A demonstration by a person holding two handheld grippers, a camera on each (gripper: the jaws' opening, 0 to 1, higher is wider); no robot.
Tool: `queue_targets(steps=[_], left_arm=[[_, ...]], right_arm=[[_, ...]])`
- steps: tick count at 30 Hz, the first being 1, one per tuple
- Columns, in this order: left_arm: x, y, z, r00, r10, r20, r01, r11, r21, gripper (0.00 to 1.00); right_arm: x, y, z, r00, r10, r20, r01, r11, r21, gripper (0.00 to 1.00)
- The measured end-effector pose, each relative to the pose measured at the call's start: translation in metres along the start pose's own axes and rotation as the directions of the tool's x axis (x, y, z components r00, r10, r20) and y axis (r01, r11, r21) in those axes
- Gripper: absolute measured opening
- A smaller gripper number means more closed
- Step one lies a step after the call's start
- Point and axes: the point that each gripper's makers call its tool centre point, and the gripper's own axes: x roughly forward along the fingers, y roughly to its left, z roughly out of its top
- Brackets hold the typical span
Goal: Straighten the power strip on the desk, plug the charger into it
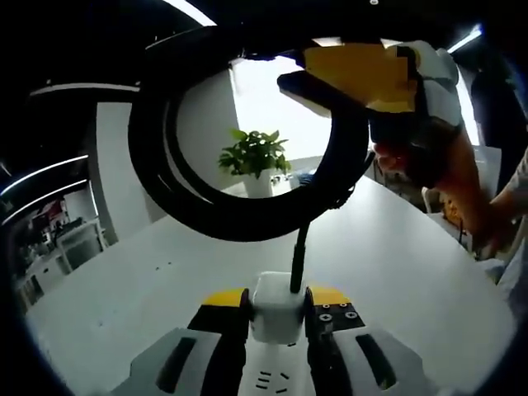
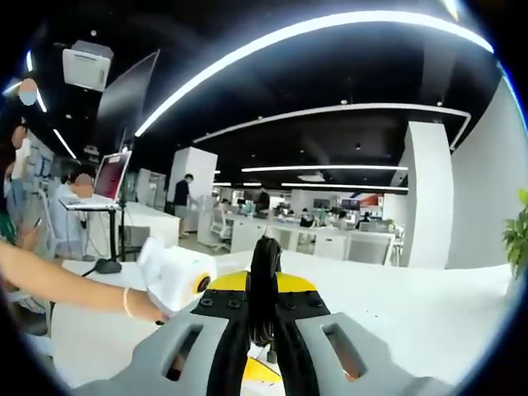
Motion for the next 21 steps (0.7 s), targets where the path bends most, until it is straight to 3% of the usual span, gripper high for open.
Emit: queue_targets(steps=[11, 21], left_arm=[[0.002, 0.003, -0.004, 1.0, -0.022, -0.002, 0.022, 1.0, 0.017, 0.25], [0.001, 0.002, -0.007, 0.999, -0.032, -0.006, 0.033, 0.998, 0.048, 0.25]], right_arm=[[0.001, 0.001, -0.005, 1.0, -0.002, -0.006, 0.002, 1.0, 0.0, 0.06], [0.003, 0.009, -0.006, 1.0, 0.002, -0.023, -0.004, 0.998, -0.055, 0.06]])
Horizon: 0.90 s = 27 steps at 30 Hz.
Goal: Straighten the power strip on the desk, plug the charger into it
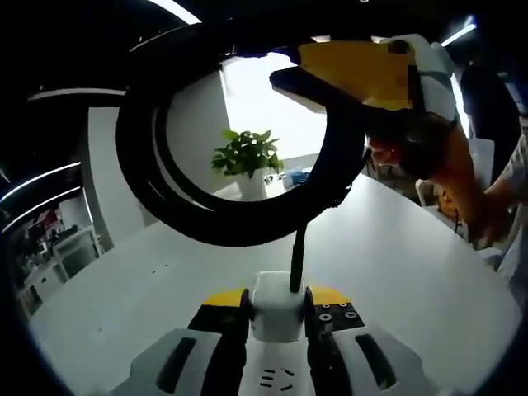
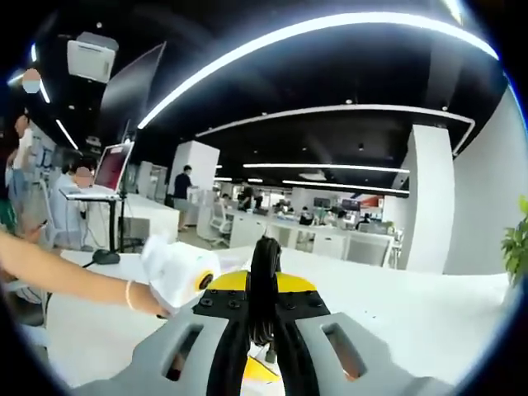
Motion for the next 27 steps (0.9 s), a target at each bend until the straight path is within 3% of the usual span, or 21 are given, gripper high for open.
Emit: queue_targets(steps=[2, 7, 11, 20, 27], left_arm=[[0.002, -0.001, -0.005, 1.0, 0.001, -0.019, -0.001, 1.0, 0.019, 0.25], [0.001, 0.002, -0.002, 1.0, -0.002, 0.002, 0.002, 1.0, 0.005, 0.25], [0.001, 0.003, -0.001, 1.0, 0.002, 0.004, -0.002, 1.0, 0.01, 0.25], [0.006, 0.021, 0.004, 0.999, 0.023, 0.024, -0.023, 1.0, 0.005, 0.26], [0.005, 0.029, 0.004, 0.997, 0.067, 0.039, -0.066, 0.997, -0.025, 0.41]], right_arm=[[0.002, 0.001, -0.006, 1.0, 0.004, -0.004, -0.004, 1.0, -0.009, 0.06], [-0.001, -0.002, -0.004, 1.0, -0.005, 0.001, 0.005, 1.0, 0.003, 0.06], [0.002, 0.005, -0.004, 1.0, 0.023, -0.004, -0.023, 0.998, -0.051, 0.07], [-0.001, 0.004, -0.003, 1.0, 0.024, -0.002, -0.024, 0.999, -0.049, 0.08], [-0.002, 0.004, -0.003, 0.999, 0.037, 0.007, -0.037, 0.999, -0.025, 0.09]])
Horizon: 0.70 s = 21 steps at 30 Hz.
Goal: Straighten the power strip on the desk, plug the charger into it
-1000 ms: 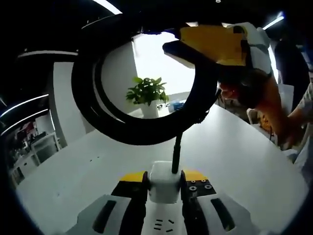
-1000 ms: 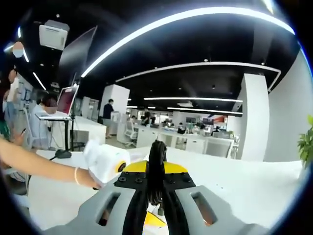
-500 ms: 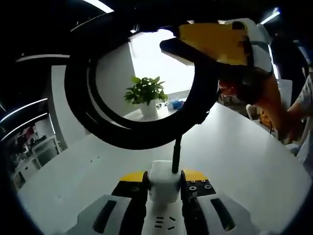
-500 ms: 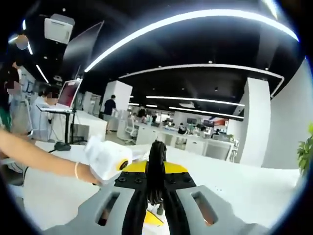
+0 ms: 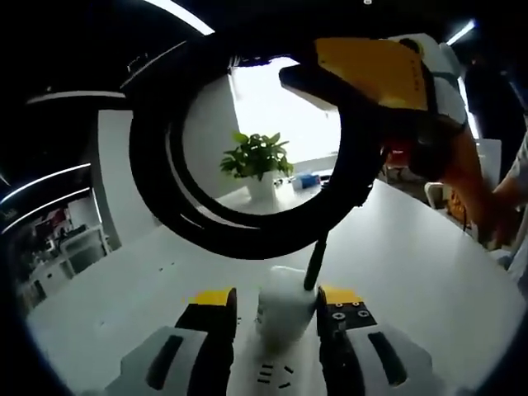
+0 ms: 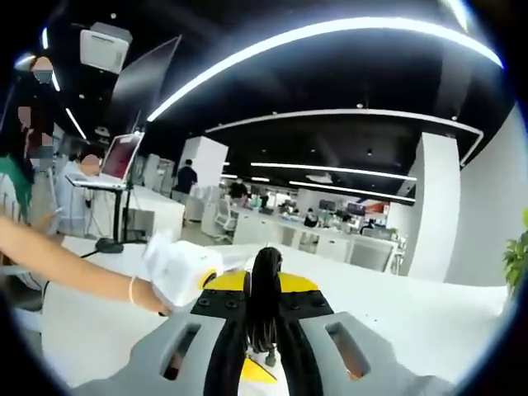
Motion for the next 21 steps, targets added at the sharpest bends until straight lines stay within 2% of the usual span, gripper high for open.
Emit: queue_targets(steps=[4, 11, 14, 17, 18, 21], left_arm=[[-0.005, 0.007, 0.004, 0.999, 0.03, 0.014, -0.03, 1.0, 0.003, 0.51], [-0.015, 0.01, 0.007, 0.996, 0.071, 0.046, -0.072, 0.997, 0.015, 0.85], [-0.017, 0.01, 0.003, 0.994, 0.095, 0.046, -0.096, 0.995, 0.032, 0.95], [-0.018, 0.007, 0.0, 0.992, 0.116, 0.043, -0.118, 0.992, 0.05, 0.95], [-0.019, 0.006, -0.001, 0.992, 0.119, 0.043, -0.121, 0.991, 0.051, 0.92], [-0.016, 0.001, -0.003, 0.993, 0.118, 0.031, -0.119, 0.992, 0.042, 0.76]], right_arm=[[0.0, 0.0, 0.0, 1.0, -0.002, 0.002, 0.002, 1.0, 0.005, 0.09], [0.001, 0.0, -0.001, 1.0, -0.009, 0.002, 0.009, 1.0, 0.008, 0.09], [0.001, -0.001, -0.001, 1.0, -0.016, -0.001, 0.016, 1.0, 0.005, 0.09], [0.004, -0.002, -0.001, 1.0, -0.022, -0.01, 0.022, 1.0, 0.001, 0.09], [0.005, -0.002, -0.001, 1.0, -0.023, -0.013, 0.023, 1.0, -0.004, 0.09], [0.009, -0.002, -0.001, 1.0, -0.022, -0.023, 0.022, 1.0, -0.009, 0.09]])
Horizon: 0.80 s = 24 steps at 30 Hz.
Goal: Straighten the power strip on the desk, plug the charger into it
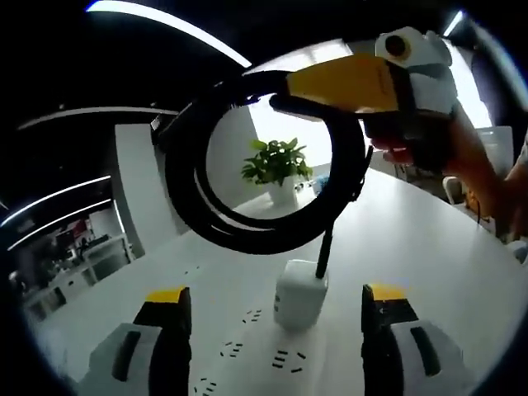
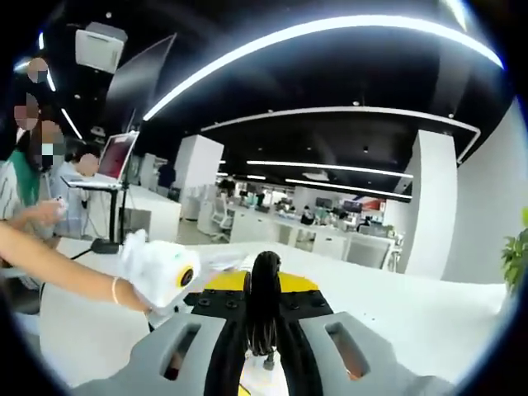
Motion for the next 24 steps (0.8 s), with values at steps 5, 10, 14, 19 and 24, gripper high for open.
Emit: queue_targets(steps=[5, 10, 14, 19, 24], left_arm=[[0.004, -0.008, -0.003, 1.0, -0.006, -0.01, 0.006, 1.0, 0.001, 0.38], [0.007, -0.027, -0.004, 0.996, -0.084, -0.002, 0.084, 0.996, -0.023, 0.27], [0.006, -0.018, -0.002, 0.996, -0.084, -0.007, 0.084, 0.996, -0.022, 0.26], [-0.001, -0.027, -0.005, 0.995, -0.099, -0.014, 0.099, 0.995, -0.023, 0.25], [-0.004, -0.03, -0.006, 0.994, -0.112, -0.014, 0.111, 0.993, -0.04, 0.24]], right_arm=[[0.002, 0.0, 0.0, 1.0, -0.001, -0.004, 0.001, 1.0, -0.006, 0.09], [0.004, -0.001, 0.0, 1.0, 0.0, -0.008, 0.0, 1.0, -0.012, 0.09], [0.005, 0.001, -0.001, 1.0, 0.004, -0.009, -0.004, 1.0, -0.018, 0.09], [0.008, -0.004, 0.0, 1.0, -0.025, -0.012, 0.023, 0.992, -0.121, 0.13], [0.001, -0.011, 0.004, 0.998, -0.056, -0.003, 0.054, 0.983, -0.178, 0.15]])
